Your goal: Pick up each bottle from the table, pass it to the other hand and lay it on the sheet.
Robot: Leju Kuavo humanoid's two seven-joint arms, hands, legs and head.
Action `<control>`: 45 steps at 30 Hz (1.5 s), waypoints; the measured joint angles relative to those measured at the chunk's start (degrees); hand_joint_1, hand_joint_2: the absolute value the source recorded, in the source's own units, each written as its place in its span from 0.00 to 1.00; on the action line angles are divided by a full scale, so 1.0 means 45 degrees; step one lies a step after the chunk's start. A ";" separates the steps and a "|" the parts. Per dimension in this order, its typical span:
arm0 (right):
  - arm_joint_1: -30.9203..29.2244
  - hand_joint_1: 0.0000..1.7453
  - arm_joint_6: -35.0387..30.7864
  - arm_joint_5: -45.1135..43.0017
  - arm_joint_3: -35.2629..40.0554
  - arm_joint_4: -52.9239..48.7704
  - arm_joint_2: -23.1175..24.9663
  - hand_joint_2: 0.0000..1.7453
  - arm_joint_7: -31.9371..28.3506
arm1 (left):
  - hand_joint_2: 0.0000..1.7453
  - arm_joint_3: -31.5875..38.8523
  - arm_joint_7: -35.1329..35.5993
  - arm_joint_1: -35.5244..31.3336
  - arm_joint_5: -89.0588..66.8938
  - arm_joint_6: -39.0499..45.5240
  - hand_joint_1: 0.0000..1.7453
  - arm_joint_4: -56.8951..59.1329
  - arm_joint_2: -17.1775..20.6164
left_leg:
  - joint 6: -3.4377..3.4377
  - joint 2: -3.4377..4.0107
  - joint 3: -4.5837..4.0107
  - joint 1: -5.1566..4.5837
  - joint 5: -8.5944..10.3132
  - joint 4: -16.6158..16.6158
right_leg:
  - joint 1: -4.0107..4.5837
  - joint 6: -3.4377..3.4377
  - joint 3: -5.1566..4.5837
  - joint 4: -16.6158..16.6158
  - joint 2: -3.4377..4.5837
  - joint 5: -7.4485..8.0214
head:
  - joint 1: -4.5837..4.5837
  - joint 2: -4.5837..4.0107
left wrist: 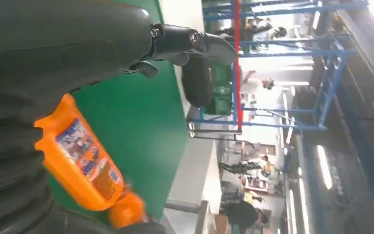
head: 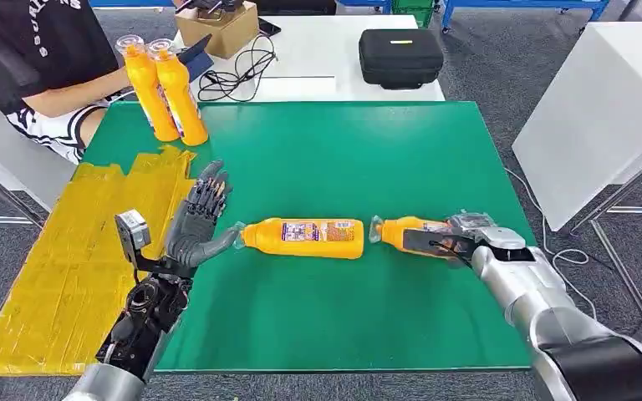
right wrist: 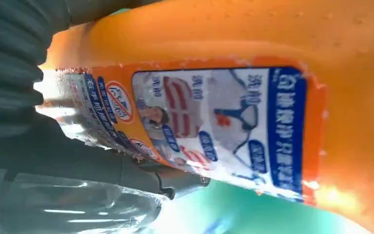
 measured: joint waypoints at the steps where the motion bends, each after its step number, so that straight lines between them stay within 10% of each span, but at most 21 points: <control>1: 0.0084 1.00 -0.0580 -0.0015 -0.0117 -0.0044 0.0020 1.00 0.0467 | 1.00 0.0063 0.0107 0.0142 0.0043 0.0005 0.00 -0.0165 0.0010 | 0.0000 0.0000 -0.0007 -0.0001 0.0000 0.0000 | 0.0000 0.0000 -0.0009 0.0000 0.0000 0.0000 | -0.0001 0.0000; 17: 0.2265 1.00 -0.3095 -0.0934 -0.1750 -0.2388 0.0034 1.00 0.0822 | 1.00 0.0433 0.0365 0.0963 0.0141 0.0112 0.00 -0.0813 0.0034 | -0.0001 -0.0003 -0.0071 0.0001 -0.0001 -0.0002 | 0.0004 0.0000 -0.0064 0.0003 -0.0002 -0.0001 | 0.0005 0.0000; 25: 0.5246 1.00 -0.7173 -0.6044 -0.3425 -0.8585 0.1016 1.00 -0.3807 | 1.00 0.0661 0.0525 0.1944 -0.0218 0.0394 0.00 -0.1935 0.0034 | -0.0004 -0.0027 -0.0121 0.0008 -0.0004 -0.0006 | 0.0010 -0.0007 -0.0118 0.0000 -0.0019 -0.0010 | 0.0000 0.0000; 45: 0.7355 1.00 -0.6775 -0.9278 -0.2474 -1.2090 0.2530 1.00 -0.7118 | 1.00 -0.2152 0.0919 0.1565 -0.1982 0.1253 0.00 -0.4451 0.0141 | 0.0003 -0.0010 -0.0123 0.0004 0.0003 -0.0007 | 0.0006 -0.0006 -0.0124 0.0001 -0.0014 -0.0005 | 0.0000 0.0000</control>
